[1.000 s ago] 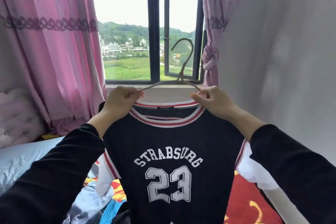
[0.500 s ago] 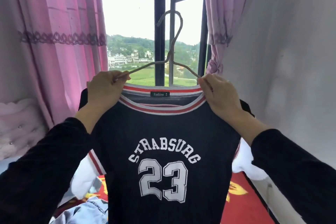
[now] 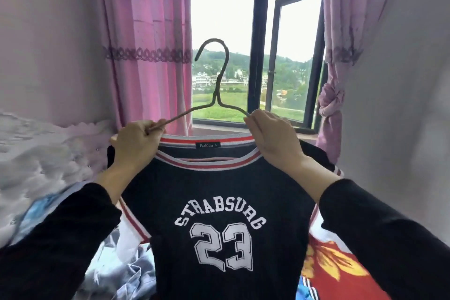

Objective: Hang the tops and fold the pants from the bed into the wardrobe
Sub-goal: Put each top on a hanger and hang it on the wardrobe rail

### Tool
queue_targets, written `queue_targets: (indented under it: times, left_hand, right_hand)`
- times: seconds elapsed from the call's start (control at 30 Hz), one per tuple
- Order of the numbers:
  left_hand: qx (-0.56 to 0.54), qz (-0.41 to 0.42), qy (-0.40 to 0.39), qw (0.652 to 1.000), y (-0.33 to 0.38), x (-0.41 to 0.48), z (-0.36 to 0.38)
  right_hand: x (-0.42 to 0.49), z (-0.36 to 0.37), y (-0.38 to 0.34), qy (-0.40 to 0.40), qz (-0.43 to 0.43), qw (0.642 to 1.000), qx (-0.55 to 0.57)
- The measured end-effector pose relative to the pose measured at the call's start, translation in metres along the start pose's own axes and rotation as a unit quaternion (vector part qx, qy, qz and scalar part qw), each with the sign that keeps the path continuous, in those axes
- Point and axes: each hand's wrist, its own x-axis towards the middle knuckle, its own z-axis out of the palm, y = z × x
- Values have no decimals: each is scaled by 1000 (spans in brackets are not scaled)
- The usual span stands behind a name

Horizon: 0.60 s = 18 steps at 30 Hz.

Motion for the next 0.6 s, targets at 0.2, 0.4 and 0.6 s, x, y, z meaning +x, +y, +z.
queue_targets:
  times: [0.2, 0.4, 0.6]
  left_hand:
    - [86, -116, 74, 987, -25, -64, -91]
    - [104, -181, 82, 975, -46, -127, -216]
    - [52, -239, 92, 965, -48, -190, -366]
  right_hand:
    - [-24, 7, -77, -21, -53, 992, 117]
    - [-20, 11, -177, -62, -100, 963, 244]
    - [-7, 0, -322, -143, -148, 903, 377]
